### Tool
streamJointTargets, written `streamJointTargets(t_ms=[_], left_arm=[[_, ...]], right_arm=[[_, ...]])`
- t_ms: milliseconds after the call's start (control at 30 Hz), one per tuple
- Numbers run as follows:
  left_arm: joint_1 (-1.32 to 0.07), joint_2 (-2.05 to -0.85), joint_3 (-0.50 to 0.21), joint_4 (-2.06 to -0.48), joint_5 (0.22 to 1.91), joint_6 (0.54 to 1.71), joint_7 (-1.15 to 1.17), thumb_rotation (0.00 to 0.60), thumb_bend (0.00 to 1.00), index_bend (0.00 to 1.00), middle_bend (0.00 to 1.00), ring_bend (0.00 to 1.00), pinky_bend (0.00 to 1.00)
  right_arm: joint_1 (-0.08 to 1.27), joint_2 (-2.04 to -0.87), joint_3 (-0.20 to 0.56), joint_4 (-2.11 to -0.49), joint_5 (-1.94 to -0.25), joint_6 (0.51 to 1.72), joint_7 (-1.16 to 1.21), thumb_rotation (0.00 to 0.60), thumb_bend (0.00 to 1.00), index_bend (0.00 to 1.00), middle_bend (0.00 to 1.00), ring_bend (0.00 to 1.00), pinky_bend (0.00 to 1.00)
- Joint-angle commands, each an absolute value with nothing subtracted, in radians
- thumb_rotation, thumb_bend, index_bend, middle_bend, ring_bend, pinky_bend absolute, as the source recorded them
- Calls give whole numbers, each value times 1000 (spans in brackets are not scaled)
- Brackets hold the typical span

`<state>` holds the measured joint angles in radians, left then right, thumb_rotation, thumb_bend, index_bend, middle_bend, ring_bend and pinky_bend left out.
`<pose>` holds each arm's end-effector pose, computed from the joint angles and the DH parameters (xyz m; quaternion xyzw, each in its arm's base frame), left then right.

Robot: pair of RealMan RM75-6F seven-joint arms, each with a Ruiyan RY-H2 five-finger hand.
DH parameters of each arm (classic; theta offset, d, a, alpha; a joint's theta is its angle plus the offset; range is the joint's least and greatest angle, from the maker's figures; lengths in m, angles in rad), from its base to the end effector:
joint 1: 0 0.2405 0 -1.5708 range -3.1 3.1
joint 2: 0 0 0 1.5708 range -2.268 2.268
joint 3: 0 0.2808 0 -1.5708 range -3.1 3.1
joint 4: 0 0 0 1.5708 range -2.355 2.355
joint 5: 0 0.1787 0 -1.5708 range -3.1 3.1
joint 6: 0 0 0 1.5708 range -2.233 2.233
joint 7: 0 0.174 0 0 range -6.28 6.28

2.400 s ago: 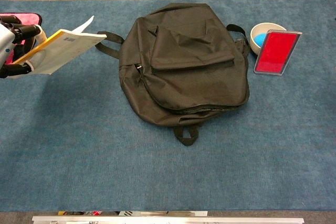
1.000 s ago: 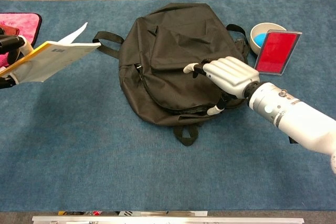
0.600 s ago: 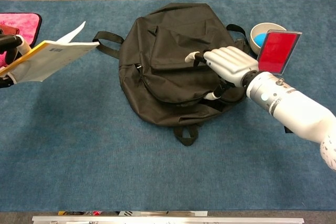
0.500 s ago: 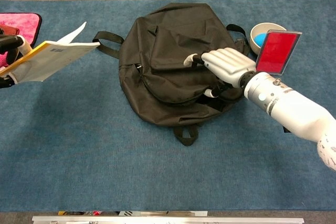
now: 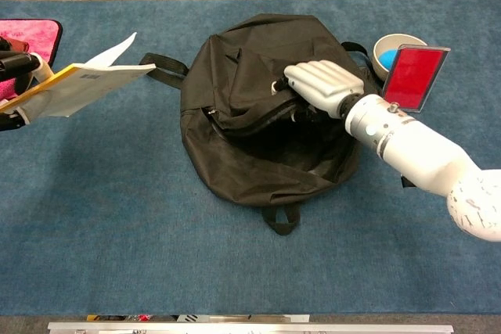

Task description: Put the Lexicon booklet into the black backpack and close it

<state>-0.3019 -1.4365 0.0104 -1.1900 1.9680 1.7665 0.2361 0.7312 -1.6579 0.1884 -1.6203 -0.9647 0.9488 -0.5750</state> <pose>-0.2329 0.2356 0.1179 -0.7152 -0.0454 -0.5023 0.4839 -0.1293 -0.3407 -0.0457 0.7634 -0.4119 0.3412 0.3621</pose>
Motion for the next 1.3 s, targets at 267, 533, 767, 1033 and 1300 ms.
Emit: streamJointTargets(t_ms=[267, 533, 767, 1033, 1300], left_arm=[[-356, -1453, 19, -1147, 2048, 1780, 223, 600, 395, 750, 698, 602, 769], [-414, -1482, 12, -1134, 2094, 1764, 228, 600, 395, 750, 699, 601, 769], [-451, -1507, 9, -1126, 2111, 1750, 229, 600, 395, 750, 699, 600, 769], [-491, -1545, 8, -1127, 2127, 1718, 256, 600, 395, 750, 699, 600, 768], [-524, -1562, 1, -1148, 2130, 1692, 279, 600, 395, 750, 699, 600, 767]], right_arm=[[772, -1754, 303, -1540, -959, 1069, -521, 600, 1000, 707, 609, 606, 840], [826, -1828, 391, -1489, -952, 1117, -488, 600, 1000, 707, 611, 618, 847], [867, -1864, 440, -1448, -968, 1140, -453, 600, 1000, 707, 610, 626, 855], [902, -1895, 484, -1399, -990, 1170, -407, 600, 1000, 707, 610, 626, 855], [949, -1934, 537, -1335, -997, 1196, -372, 600, 1000, 707, 610, 626, 855]])
